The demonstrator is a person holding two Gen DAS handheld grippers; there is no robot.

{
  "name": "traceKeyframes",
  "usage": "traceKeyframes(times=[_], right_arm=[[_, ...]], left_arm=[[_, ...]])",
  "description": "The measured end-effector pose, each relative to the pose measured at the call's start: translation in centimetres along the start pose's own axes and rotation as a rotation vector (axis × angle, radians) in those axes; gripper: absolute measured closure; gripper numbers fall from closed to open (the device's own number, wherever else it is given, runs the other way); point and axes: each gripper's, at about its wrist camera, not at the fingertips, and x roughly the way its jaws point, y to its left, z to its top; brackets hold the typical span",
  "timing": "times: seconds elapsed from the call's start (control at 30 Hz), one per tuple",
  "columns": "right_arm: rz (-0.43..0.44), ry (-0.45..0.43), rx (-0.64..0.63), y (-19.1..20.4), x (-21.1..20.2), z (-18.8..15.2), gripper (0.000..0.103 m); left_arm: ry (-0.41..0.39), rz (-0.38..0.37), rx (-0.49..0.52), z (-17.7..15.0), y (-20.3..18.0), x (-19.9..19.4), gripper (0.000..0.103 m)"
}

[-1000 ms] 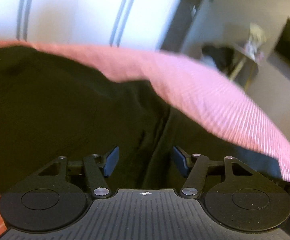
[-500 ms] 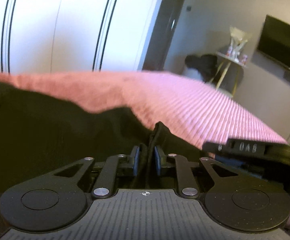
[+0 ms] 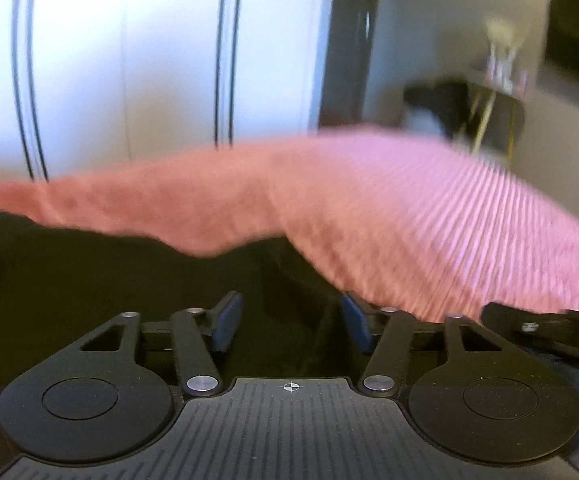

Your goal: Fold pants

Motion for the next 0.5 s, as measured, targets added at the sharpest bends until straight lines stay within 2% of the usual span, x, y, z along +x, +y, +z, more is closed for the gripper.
traceKeyframes(times=[0.07,0.13,0.2,0.23,0.3,0.33,0.4,0.5], right_arm=[[-0.007,0.004,0.014,-0.3,0.0,0.0,0.060],[-0.001,0.005,0.031,-0.6,0.0,0.1,0.060],[-0.005,0.006,0.032,-0.6,0.0,0.2,0.060],[-0.007,0.005,0.029,-0.6,0.1,0.2,0.060],[-0.012,0.003,0.024,-0.5,0.4,0.1,0.060],[-0.012,0.000,0.025,-0.5,0.5,0.1,0.060],[-0.010,-0.008,0.035,-0.5,0.5,0.2,0.060],[0.025,-0.002,0.052,-0.3,0.4,0.3,0.060]], left_arm=[[0.049,-0.036,-0.049,0.6,0.6,2.6,0.059],[0.058,-0.009,-0.085,1.0,1.1,4.2,0.058],[0.006,0.045,-0.029,1.4,0.2,5.1,0.054],[0.006,0.044,0.010,1.4,-0.3,5.4,0.048],[0.002,0.018,0.036,1.5,-0.6,5.0,0.046],[-0.004,-0.011,0.015,1.5,-0.3,4.3,0.043],[0.015,-0.099,-0.093,1.1,1.8,2.6,0.034],[0.102,-0.168,-0.236,-0.3,4.6,1.9,0.034]])
